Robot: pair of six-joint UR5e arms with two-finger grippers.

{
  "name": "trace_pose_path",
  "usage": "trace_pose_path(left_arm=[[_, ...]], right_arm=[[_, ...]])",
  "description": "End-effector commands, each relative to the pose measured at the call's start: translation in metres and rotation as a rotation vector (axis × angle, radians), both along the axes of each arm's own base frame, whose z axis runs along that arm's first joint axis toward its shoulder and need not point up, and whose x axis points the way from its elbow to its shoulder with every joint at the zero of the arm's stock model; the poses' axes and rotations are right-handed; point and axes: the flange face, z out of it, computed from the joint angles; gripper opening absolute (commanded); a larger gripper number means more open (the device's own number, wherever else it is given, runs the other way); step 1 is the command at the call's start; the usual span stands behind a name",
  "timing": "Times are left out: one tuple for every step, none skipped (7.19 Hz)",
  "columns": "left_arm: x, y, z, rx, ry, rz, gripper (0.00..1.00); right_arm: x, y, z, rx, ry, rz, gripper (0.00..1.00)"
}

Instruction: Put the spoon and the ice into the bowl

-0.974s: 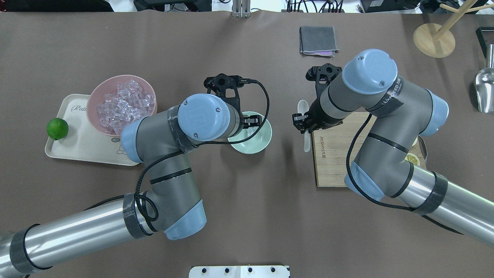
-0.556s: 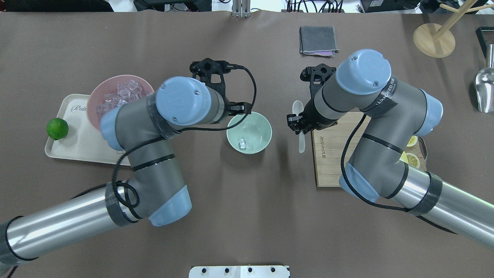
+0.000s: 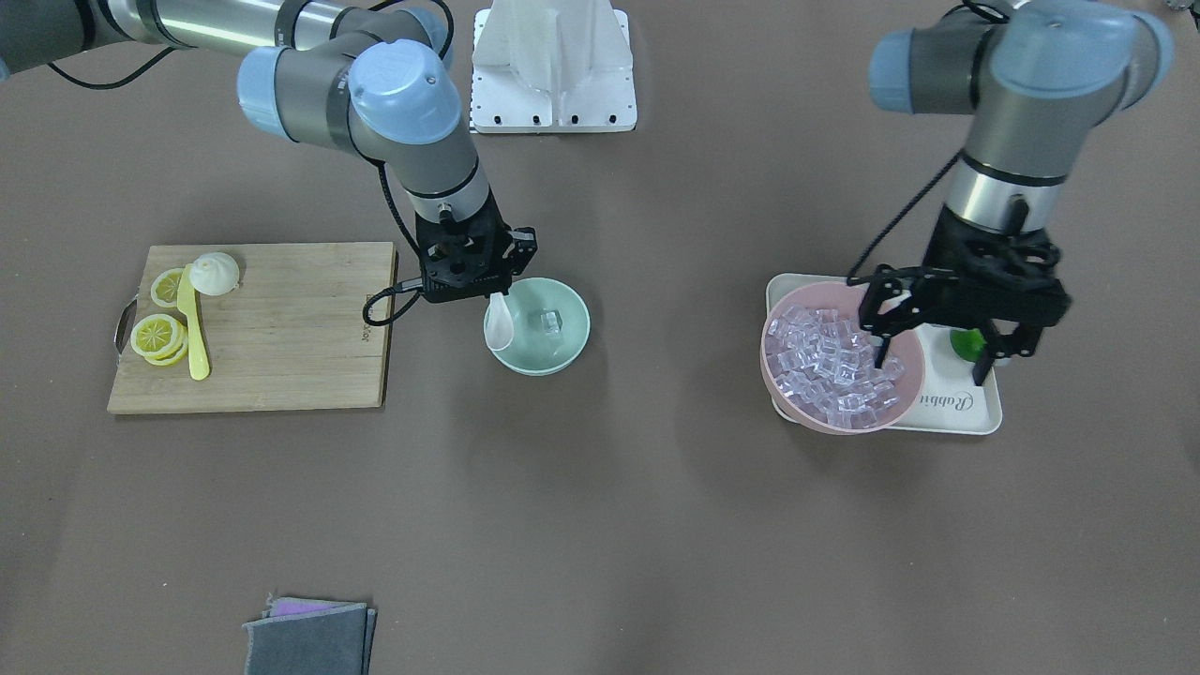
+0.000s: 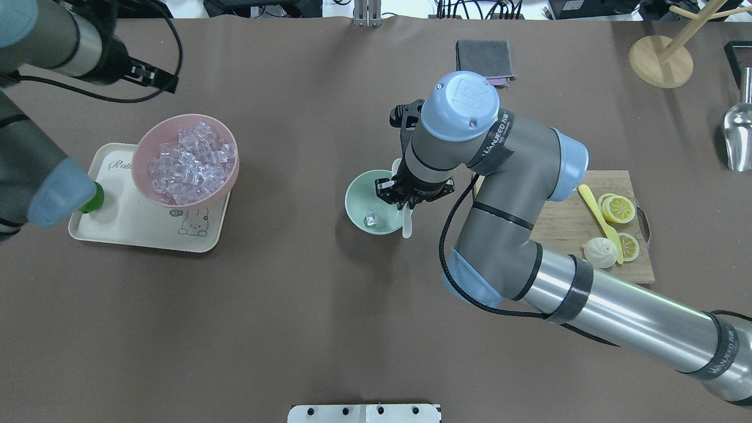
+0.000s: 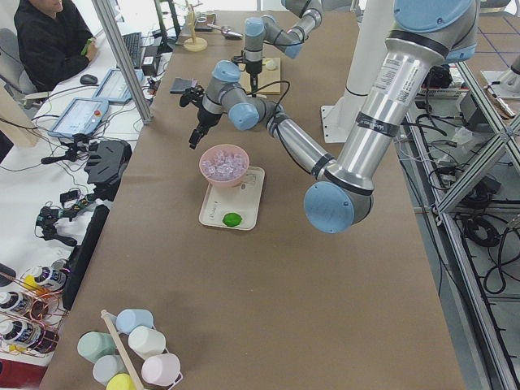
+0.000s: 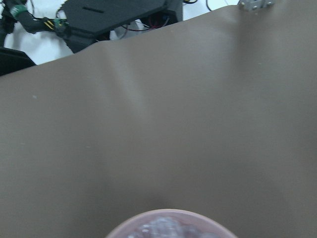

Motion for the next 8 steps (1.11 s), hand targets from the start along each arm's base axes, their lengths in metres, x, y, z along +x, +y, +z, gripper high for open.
trace_pose_path(left_arm=[[-0.068, -0.021, 0.03, 0.011, -0.03, 0.05, 0.99], [-0.069, -0.017, 0.039, 0.006, -0.037, 0.058, 0.99], [-0.072, -0.01, 0.056, 0.024, -0.029, 0.059, 0.99], [-0.072, -0.008, 0.065, 0.042, -0.021, 0.058, 0.99], [-0.073, -0.007, 0.067, 0.045, -0.02, 0.062, 0.99], [-0.073, -0.002, 0.084, 0.101, -0.016, 0.078, 0.99], [-0.074, -0.009, 0.103, 0.1, -0.024, 0.081, 0.99], [-0.08, -0.011, 0.11, 0.087, -0.028, 0.073, 0.99]], right_arm=[[-0.027, 0.007, -0.014, 0.009, 0.009, -0.018, 0.0], [-0.032, 0.005, -0.024, -0.001, 0.022, -0.021, 0.0], [-0.033, 0.002, -0.024, -0.002, 0.032, -0.015, 0.99], [-0.032, 0.002, -0.025, 0.003, 0.034, -0.009, 1.0], [-0.023, -0.003, -0.027, -0.006, 0.04, -0.002, 1.0], [0.001, -0.011, -0.032, -0.011, 0.062, 0.009, 1.0], [0.042, -0.023, -0.03, 0.018, 0.083, -0.003, 1.0], [0.095, -0.038, 0.009, 0.06, 0.09, -0.071, 1.0]])
